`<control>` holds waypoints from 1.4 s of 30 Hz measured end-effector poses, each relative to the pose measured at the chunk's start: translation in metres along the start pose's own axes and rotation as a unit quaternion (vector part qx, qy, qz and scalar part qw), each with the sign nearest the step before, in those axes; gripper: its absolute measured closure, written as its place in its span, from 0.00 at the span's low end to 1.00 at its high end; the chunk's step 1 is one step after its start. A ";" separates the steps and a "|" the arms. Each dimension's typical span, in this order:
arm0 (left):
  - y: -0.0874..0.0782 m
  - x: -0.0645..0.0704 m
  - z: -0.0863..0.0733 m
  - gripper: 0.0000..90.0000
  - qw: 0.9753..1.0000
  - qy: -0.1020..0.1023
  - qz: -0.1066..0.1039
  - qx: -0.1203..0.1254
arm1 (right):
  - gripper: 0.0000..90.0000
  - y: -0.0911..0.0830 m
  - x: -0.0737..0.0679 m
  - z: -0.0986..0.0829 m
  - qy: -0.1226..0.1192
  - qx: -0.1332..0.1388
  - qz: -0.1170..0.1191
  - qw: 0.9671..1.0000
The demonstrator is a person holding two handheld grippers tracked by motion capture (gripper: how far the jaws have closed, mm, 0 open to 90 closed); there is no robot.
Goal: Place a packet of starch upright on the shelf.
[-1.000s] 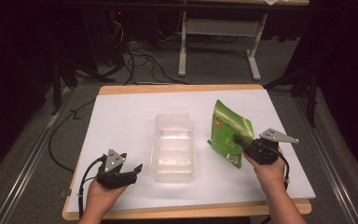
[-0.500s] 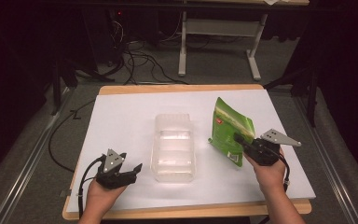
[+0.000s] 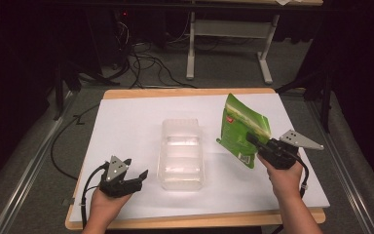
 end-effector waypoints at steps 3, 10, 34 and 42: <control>-0.001 -0.001 0.000 0.32 1.000 -0.001 0.000 0.002 | 0.92 0.002 -0.002 0.006 -0.001 0.005 0.011 1.000; -0.001 -0.002 0.000 0.32 1.000 -0.002 0.001 0.002 | 0.92 0.009 -0.007 0.017 0.001 0.005 0.039 0.999; -0.003 -0.005 0.000 0.32 1.000 -0.003 0.005 0.005 | 0.94 0.050 -0.028 0.041 -0.011 0.000 0.131 0.991; -0.004 -0.005 0.000 0.32 1.000 -0.002 0.007 0.005 | 0.94 0.068 -0.043 0.045 -0.015 -0.008 0.168 0.986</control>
Point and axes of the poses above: each handheld gripper's, and its own axes: y roughly forward along the jaws, z roughly out of its top, x roughly to its right, the point moved 8 cm from there along y, roughly forward along the jaws, and after that the axes turned 8 degrees about z, right-handed, at the moved point
